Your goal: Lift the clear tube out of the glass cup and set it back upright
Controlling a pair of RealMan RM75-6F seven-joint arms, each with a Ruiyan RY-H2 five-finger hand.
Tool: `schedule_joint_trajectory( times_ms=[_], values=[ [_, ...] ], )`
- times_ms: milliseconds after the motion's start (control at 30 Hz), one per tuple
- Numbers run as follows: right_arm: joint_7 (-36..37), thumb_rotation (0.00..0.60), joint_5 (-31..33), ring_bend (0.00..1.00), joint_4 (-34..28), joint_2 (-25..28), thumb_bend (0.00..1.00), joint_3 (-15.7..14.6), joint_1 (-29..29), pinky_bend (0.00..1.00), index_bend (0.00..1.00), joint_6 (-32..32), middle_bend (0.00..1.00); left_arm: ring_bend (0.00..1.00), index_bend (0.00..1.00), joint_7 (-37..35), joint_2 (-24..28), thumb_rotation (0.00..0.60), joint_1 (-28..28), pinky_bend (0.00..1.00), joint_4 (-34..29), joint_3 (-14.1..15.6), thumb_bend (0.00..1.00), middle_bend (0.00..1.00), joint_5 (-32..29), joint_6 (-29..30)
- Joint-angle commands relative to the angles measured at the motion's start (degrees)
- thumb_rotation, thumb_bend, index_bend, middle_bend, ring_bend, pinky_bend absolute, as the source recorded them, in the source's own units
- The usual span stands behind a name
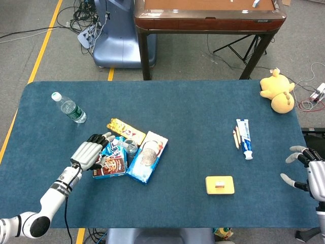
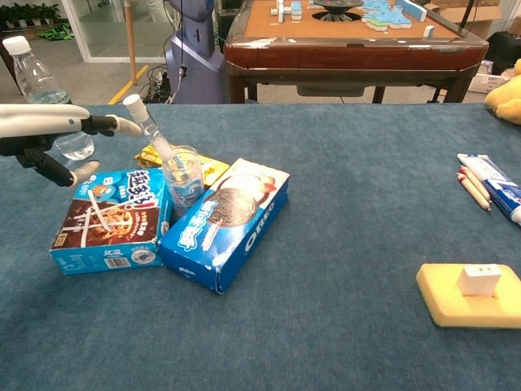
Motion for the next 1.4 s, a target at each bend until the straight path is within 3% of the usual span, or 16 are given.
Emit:
schedule_joint_trajectory(
  times_ms=[33, 1400],
  values=[
    [0.01, 0.6, -0.02, 0.27, -0.02, 0.01, 0.01, 0.02, 0.0, 0.5, 0.53, 0.01, 0.32, 0.0, 0.0, 1.47, -0.62, 0.6, -0.5, 0.0, -0.45, 0.49, 0.62, 0.0, -0.55, 1.07],
    [2.94, 0.6, -0.43, 0.27, -0.12, 1.16, 0.01, 0.56, -0.67, 0.5, 0.53, 1.29, 0.32, 0.0, 0.0, 13.68, -3.51, 0.6, -12.66, 0.0, -5.89, -0.01, 0.62, 0.0, -12.6, 3.29]
  ],
)
